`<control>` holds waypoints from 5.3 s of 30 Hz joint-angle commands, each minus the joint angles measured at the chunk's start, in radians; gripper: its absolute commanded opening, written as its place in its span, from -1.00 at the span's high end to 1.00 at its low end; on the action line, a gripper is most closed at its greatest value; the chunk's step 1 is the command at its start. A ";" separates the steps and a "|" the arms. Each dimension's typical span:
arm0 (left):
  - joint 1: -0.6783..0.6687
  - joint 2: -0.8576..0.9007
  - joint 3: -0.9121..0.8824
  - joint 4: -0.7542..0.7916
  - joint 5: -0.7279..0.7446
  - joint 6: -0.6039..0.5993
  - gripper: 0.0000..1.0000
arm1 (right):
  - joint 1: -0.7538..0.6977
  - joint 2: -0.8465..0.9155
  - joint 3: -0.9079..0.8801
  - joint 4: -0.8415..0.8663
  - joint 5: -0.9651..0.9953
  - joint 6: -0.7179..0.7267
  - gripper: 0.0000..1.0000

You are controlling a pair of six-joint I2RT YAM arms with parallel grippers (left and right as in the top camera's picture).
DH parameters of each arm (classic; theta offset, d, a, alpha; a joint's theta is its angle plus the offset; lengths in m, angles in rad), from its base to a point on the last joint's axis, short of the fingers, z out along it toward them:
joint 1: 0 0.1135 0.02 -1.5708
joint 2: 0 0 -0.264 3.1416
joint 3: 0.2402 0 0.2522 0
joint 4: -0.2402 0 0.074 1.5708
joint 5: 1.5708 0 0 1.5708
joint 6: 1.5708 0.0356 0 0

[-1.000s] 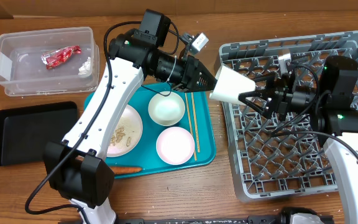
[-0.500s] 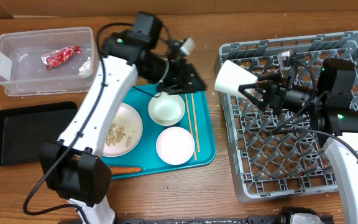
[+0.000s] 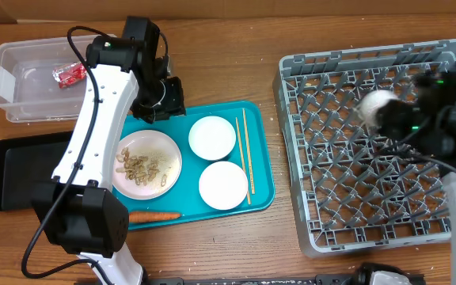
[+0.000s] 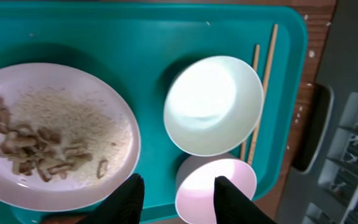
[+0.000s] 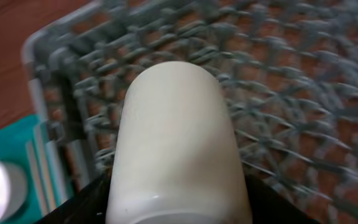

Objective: Sort waste into correct bins and load items into the dishwasher

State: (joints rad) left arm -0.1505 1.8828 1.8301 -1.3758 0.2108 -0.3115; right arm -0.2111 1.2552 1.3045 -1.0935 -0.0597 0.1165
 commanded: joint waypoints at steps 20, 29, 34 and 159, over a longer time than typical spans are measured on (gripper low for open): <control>-0.007 -0.011 0.020 -0.002 -0.088 -0.010 0.20 | -0.441 0.244 -0.002 -0.206 0.137 0.098 -0.10; -0.007 -0.011 0.020 0.000 -0.087 -0.010 -0.04 | -0.441 0.244 -0.008 -0.206 0.093 0.097 -0.87; -0.009 -0.011 0.020 0.003 -0.087 -0.010 -0.08 | -0.441 0.239 0.018 -0.211 0.013 0.091 -0.86; 0.079 -0.003 -0.001 0.134 -0.211 -0.082 -0.39 | -0.032 0.755 0.416 0.195 1.216 0.067 0.92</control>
State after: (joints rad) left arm -0.0765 1.8828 1.8297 -1.2469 0.0101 -0.3687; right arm -0.2607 1.9705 1.7100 -0.8993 1.1423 0.1646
